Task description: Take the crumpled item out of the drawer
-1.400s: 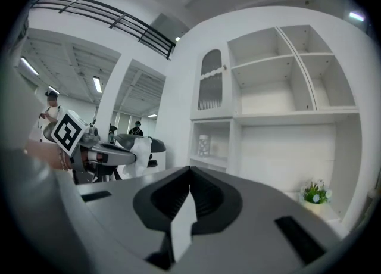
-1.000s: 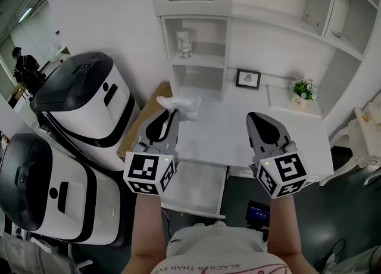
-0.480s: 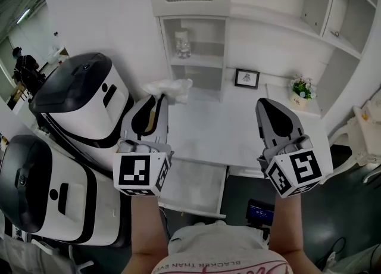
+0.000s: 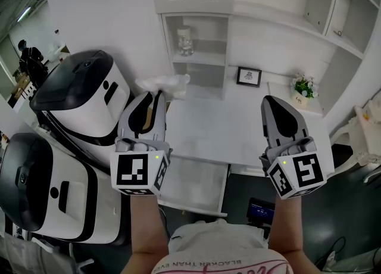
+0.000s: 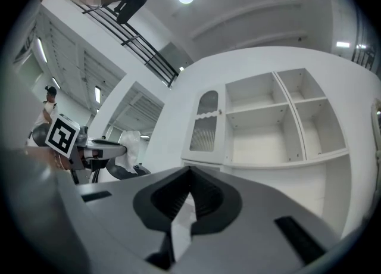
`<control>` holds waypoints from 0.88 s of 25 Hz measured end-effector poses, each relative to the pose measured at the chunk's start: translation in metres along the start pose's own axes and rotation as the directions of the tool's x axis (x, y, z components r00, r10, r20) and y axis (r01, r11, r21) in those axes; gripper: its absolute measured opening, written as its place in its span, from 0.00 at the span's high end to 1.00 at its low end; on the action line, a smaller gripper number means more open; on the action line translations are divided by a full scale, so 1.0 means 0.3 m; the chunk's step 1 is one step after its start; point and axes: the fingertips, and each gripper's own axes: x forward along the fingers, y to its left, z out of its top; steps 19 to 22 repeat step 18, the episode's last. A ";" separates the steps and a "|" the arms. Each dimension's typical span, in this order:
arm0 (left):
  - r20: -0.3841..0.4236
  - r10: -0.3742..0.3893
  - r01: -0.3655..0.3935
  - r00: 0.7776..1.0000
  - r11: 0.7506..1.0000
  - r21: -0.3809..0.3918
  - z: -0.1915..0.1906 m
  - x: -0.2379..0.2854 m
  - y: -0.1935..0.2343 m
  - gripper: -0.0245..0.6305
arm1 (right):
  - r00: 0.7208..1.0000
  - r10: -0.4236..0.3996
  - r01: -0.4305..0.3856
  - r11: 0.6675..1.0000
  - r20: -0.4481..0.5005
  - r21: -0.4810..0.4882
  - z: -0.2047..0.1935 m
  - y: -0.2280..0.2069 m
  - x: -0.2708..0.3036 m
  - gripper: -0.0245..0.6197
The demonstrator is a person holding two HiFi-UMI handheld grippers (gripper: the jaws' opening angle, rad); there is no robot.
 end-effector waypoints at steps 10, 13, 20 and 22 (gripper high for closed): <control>-0.001 0.000 0.000 1.000 1.000 -0.006 -0.007 -0.002 -0.001 0.87 | 1.000 -0.012 0.012 1.000 -0.015 -0.027 -0.008 0.001 -0.006 0.95; -0.002 -0.004 0.004 1.000 1.000 -0.006 -0.009 -0.004 -0.005 0.87 | 1.000 -0.015 0.015 1.000 -0.017 -0.027 -0.008 -0.002 -0.012 0.95; -0.002 -0.004 0.004 1.000 1.000 -0.007 -0.004 0.002 -0.010 0.87 | 1.000 -0.016 0.015 0.999 -0.014 -0.028 -0.005 -0.008 -0.014 0.95; -0.002 -0.004 0.004 1.000 1.000 -0.007 -0.004 0.002 -0.010 0.87 | 1.000 -0.016 0.015 0.999 -0.014 -0.028 -0.005 -0.008 -0.014 0.95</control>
